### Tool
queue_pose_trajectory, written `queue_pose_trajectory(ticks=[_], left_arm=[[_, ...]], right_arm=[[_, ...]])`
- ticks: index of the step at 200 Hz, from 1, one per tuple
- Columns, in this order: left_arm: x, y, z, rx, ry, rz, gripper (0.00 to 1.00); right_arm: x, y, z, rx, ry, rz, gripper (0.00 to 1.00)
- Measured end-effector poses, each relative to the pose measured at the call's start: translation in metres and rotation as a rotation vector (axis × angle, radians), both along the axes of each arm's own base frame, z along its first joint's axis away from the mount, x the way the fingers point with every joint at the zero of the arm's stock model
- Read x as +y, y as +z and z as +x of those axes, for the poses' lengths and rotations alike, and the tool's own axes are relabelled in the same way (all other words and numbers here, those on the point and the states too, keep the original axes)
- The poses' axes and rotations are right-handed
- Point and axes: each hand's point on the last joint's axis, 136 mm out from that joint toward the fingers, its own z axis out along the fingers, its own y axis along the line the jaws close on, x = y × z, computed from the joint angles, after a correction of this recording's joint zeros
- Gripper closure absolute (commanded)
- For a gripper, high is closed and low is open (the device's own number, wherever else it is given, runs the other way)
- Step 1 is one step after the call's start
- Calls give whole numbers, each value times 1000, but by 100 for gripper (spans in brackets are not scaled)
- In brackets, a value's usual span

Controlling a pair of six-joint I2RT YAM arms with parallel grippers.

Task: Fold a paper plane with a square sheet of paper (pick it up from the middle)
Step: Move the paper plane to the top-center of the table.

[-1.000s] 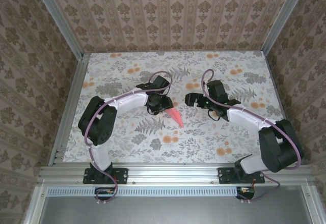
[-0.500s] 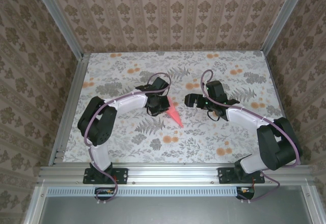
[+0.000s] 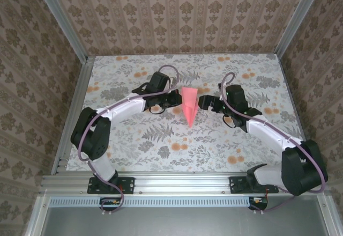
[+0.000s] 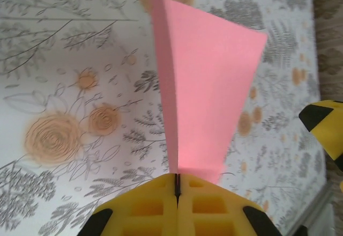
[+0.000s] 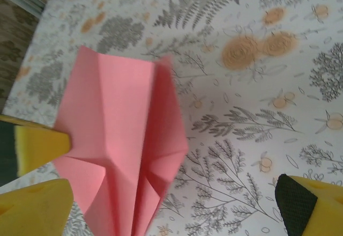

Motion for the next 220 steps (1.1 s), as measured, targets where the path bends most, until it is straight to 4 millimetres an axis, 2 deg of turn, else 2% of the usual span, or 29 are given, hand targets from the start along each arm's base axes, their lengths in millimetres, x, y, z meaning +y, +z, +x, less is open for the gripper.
queue_pose_trajectory(ticks=[26,93,112,135,176,220], left_arm=[[-6,-2,10,-12,-44,-65,100],[-14,-50,18,66,-81,-83,100],[-10,-59,23,74,-67,-81,100],[-1,-69,26,87,-45,-82,100],[21,-90,26,133,3,-70,100],[30,-101,24,158,23,-62,100]], right_arm=[[0,6,-1,-9,0,13,0],[2,2,-4,34,-21,57,2],[4,-6,-7,75,-19,63,2],[12,-27,-10,154,-7,47,3],[43,-56,-17,274,48,2,18],[74,-67,-13,323,88,-53,42]])
